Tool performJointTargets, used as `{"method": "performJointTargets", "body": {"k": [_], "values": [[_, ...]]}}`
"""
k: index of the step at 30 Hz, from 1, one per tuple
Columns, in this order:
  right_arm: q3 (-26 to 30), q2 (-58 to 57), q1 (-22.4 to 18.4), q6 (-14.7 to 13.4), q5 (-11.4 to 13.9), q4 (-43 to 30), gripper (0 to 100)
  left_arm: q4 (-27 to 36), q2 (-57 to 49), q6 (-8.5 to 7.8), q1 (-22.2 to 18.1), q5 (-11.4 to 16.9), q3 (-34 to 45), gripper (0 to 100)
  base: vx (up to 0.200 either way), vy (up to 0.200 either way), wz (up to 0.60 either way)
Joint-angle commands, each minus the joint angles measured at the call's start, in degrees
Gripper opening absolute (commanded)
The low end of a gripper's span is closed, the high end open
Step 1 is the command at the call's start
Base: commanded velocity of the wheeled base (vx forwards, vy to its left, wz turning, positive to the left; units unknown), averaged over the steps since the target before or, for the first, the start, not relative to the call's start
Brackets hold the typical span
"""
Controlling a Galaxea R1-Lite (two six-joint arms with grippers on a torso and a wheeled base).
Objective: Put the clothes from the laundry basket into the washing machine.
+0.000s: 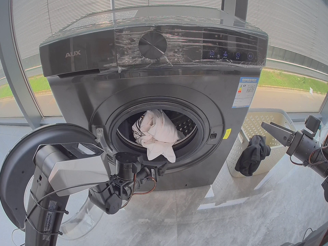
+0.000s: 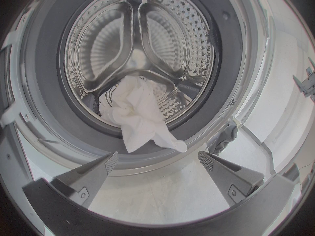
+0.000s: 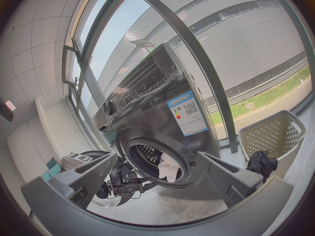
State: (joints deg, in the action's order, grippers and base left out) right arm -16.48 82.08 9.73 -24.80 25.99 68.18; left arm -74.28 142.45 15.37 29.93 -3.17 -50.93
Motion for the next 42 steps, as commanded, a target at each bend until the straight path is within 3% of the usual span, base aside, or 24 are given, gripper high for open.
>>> {"method": "performJointTargets", "body": {"k": [1,11,32,33,42], "values": [[0.05,0.1,0.03,0.01,0.03,0.02,100,0.71,2.92,0.01,-1.01,-0.79,-3.03,100,0.0,0.0,0.0],[0.13,0.27,0.03,0.01,-0.06,0.02,100,2.21,7.05,0.01,-0.75,-0.7,-10.33,100,0.0,0.0,0.0],[0.05,0.71,0.73,0.36,0.11,0.02,100,3.96,10.57,0.18,-1.1,-0.52,-16.04,100,0.0,0.0,0.0],[0.05,0.71,0.73,0.36,0.11,0.02,100,4.4,11.01,0.18,-1.01,-0.52,-16.74,0,0.0,0.0,0.0],[0.05,0.71,0.64,0.36,0.03,0.02,100,6.87,11.63,0.18,-1.63,-0.52,-20.7,0,0.0,0.0,0.0]]}}
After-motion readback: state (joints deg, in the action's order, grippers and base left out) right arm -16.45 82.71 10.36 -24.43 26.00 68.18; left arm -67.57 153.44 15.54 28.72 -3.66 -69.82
